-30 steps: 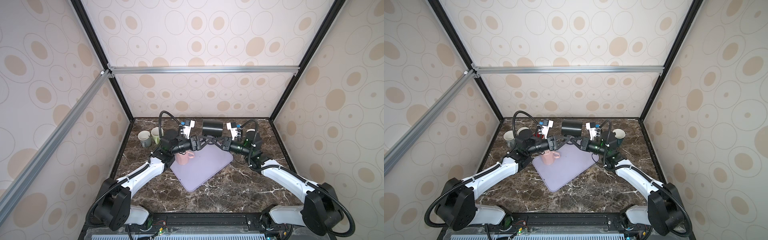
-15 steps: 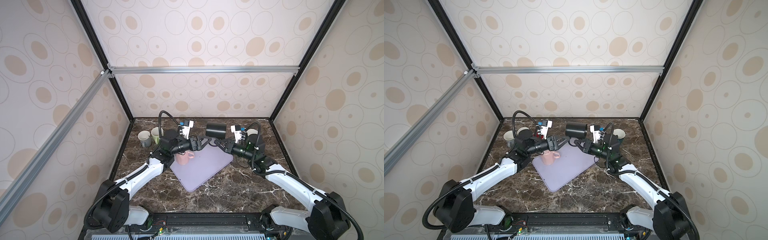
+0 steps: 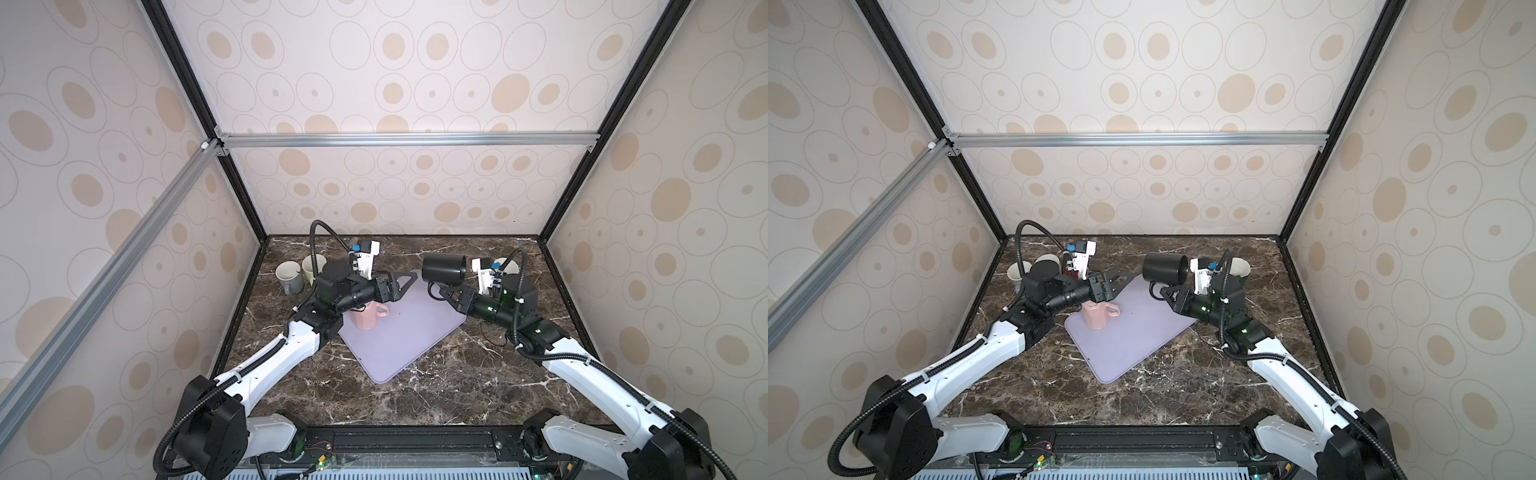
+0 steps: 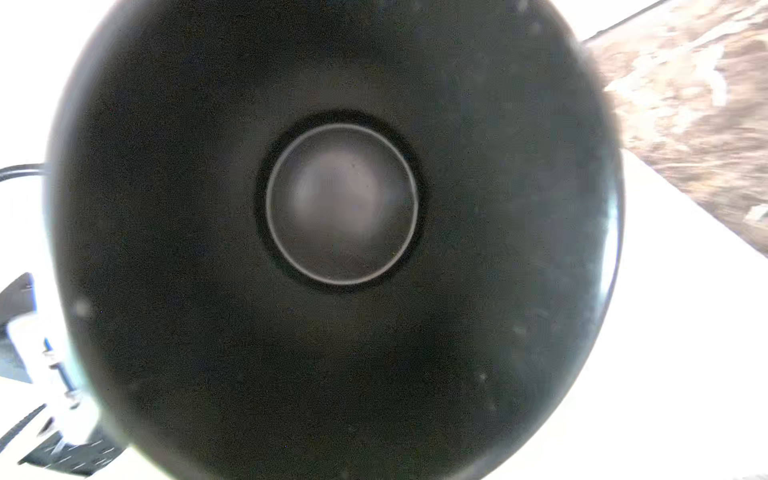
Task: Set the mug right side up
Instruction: 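Rotate the black mug upright between grippers, then open the left gripper, then carry the upright black mug with the right gripper toward the teal mug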
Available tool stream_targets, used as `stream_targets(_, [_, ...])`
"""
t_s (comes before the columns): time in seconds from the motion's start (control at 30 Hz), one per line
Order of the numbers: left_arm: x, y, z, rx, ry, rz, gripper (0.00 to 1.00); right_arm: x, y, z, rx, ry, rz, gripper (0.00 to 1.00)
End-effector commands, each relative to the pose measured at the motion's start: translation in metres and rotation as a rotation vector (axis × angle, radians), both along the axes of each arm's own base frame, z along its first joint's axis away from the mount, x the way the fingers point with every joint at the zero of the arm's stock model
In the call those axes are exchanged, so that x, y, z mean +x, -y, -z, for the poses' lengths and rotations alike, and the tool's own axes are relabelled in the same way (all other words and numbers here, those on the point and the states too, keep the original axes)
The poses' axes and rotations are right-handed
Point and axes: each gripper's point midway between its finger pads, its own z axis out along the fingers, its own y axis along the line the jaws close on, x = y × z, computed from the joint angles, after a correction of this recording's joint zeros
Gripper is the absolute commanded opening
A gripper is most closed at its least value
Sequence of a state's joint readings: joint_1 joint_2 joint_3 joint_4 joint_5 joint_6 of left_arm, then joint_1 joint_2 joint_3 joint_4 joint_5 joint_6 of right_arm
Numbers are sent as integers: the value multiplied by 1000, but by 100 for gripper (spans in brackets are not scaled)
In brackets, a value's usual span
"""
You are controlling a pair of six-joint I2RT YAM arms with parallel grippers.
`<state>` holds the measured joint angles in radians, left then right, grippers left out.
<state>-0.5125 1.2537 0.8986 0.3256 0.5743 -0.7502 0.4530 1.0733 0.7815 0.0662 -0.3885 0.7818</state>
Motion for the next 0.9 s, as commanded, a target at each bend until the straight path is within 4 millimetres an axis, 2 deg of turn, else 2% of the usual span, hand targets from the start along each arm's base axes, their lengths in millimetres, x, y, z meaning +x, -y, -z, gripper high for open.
stream_targets(0.0, [0, -11, -3, 41, 46, -57, 98, 5, 14, -40, -11, 122, 67, 0])
stream_targets(0.33, [-4, -31, 6, 112, 57, -142, 98, -1, 63, -36, -202, 95, 268, 0])
stream_targets(0.5, [-7, -36, 7, 120, 64, -161, 98, -6, 84, -42, -301, 79, 336, 0])
stream_targets(0.57, [-8, -36, 7, 123, 64, -161, 98, -8, 99, -42, -377, 58, 386, 0])
stream_targets(0.63, [-8, -38, 9, 126, 63, -168, 98, -10, 125, -33, -519, -21, 470, 0])
stream_targets(0.73, [-9, -40, 12, 127, 60, -175, 98, -12, 153, -26, -717, -103, 540, 0])
stream_targets(0.87, [-9, -40, 16, 134, 53, -176, 98, -10, 172, -23, -824, -134, 587, 0])
